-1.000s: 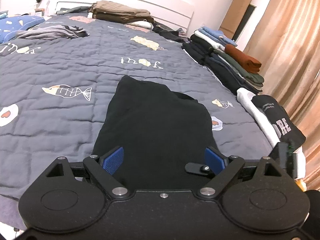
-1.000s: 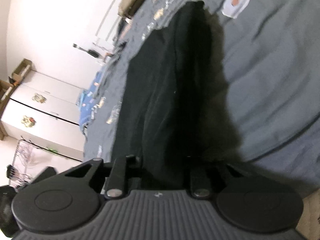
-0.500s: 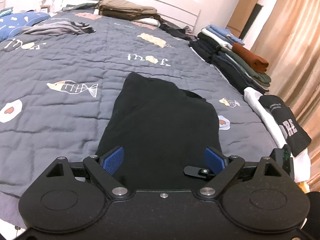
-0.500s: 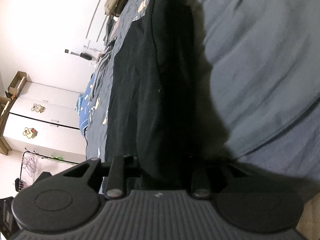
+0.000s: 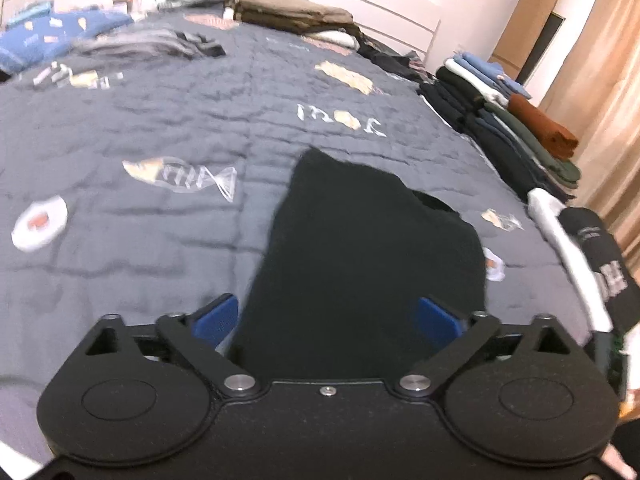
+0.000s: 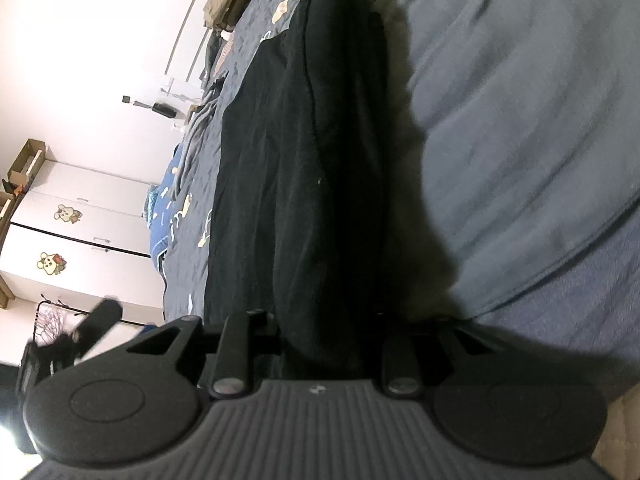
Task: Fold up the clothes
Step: 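Close the left gripper on the black shirt end beside the right gripper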
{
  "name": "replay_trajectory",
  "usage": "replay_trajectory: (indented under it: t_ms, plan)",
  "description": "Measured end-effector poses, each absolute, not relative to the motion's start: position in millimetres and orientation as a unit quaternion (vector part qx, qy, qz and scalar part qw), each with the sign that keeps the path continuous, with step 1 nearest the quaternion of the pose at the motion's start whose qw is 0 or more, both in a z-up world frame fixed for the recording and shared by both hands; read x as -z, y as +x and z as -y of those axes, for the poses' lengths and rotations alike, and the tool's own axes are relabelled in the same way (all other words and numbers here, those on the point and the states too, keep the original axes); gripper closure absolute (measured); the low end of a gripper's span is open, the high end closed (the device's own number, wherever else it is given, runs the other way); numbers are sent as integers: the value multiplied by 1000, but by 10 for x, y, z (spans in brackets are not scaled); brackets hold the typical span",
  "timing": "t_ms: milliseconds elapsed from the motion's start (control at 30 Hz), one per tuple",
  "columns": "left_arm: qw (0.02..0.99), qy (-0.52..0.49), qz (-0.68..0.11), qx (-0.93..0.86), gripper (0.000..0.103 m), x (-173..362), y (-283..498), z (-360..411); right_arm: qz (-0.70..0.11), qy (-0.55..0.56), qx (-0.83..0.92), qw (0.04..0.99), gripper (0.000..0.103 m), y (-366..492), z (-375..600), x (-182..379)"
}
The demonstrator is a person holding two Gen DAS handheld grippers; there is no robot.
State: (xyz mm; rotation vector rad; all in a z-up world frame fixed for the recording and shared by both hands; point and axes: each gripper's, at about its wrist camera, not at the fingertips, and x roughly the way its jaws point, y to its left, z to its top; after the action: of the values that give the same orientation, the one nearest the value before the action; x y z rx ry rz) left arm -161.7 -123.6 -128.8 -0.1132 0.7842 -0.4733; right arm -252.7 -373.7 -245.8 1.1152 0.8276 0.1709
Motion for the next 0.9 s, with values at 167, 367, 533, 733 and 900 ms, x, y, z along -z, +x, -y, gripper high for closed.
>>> replay_trajectory:
  t_ms: [167, 367, 533, 733, 900]
  plan:
    - [896, -19, -358, 262, 4, 1358, -1274, 1304, -383, 512, -79, 765, 77, -2505, 3709, 2454]
    - [875, -40, -392, 282, 4, 1581, -707, 1367, -386, 509, -81, 765, 77, -2517, 3720, 2458]
    - [846, -98, -429, 302, 4, 1787, -277, 1323, -388, 506, -83, 766, 77, -2527, 3736, 2459]
    - [827, -109, -451, 318, 4, 2024, 35, 1396, -388, 504, -85, 767, 77, -2545, 3747, 2465]
    - [814, -134, -456, 334, 4, 2166, 242, 1399, -387, 504, -85, 767, 77, -2576, 3741, 2457]
